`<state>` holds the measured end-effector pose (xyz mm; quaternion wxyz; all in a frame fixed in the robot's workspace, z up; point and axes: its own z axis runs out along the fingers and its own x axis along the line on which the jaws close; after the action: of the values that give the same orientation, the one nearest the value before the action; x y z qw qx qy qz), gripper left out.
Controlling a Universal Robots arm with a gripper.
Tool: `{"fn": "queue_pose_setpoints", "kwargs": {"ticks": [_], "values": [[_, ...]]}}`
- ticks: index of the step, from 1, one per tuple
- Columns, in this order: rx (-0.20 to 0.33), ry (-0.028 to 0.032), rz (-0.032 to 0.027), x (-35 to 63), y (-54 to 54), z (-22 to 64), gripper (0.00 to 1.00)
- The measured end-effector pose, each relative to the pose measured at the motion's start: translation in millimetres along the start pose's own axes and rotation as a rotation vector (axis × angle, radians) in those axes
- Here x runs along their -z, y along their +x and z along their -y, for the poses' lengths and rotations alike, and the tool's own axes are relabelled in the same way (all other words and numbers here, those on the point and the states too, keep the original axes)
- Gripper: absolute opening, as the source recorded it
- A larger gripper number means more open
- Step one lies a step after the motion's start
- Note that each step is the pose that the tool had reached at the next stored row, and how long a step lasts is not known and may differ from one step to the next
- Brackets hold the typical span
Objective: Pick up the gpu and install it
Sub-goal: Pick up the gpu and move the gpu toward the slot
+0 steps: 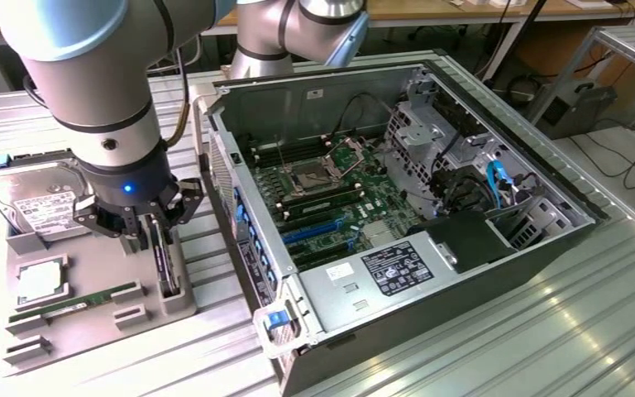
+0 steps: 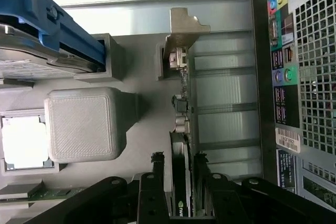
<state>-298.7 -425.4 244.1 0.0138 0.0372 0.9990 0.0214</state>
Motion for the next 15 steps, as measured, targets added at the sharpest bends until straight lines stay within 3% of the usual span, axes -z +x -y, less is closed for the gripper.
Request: {"fn": "queue_pose_setpoints", "kwargs": {"ticks": [15], "values": [[0.0,0.0,0.0,-1.2,0.1,0.0,0.36]]}}
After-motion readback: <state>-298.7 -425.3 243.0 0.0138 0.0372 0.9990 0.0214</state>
